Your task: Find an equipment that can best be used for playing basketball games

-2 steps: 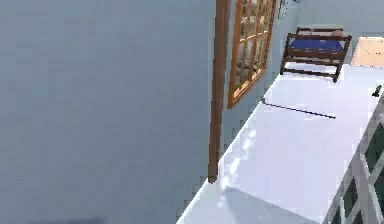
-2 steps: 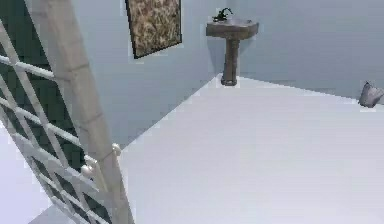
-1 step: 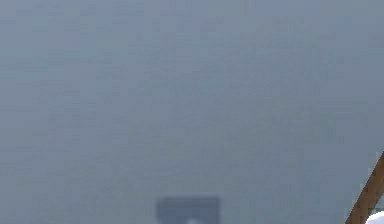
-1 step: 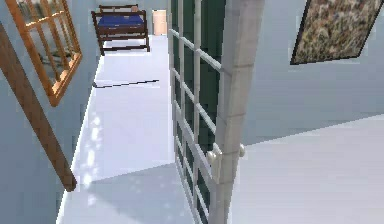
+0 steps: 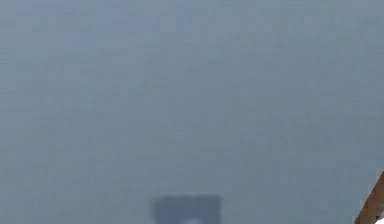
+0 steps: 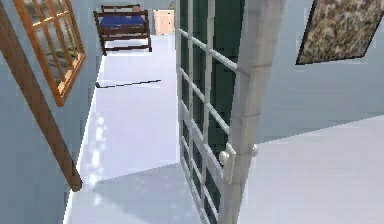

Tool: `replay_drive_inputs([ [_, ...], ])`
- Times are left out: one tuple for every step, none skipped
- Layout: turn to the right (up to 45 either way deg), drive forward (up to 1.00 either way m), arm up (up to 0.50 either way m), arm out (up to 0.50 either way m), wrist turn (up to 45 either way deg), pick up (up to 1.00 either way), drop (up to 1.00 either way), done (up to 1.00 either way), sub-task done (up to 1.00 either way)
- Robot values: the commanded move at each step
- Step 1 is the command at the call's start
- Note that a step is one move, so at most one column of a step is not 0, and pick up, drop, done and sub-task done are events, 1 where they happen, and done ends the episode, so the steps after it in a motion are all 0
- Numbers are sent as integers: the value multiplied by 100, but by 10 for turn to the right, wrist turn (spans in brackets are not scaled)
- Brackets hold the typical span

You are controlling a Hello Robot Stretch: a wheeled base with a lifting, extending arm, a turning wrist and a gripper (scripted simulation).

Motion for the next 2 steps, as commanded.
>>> replay_drive_inputs([
  [60,0,0,0,0,0,0,0,0],
  [0,30,0,0,0,0,0,0,0],
])
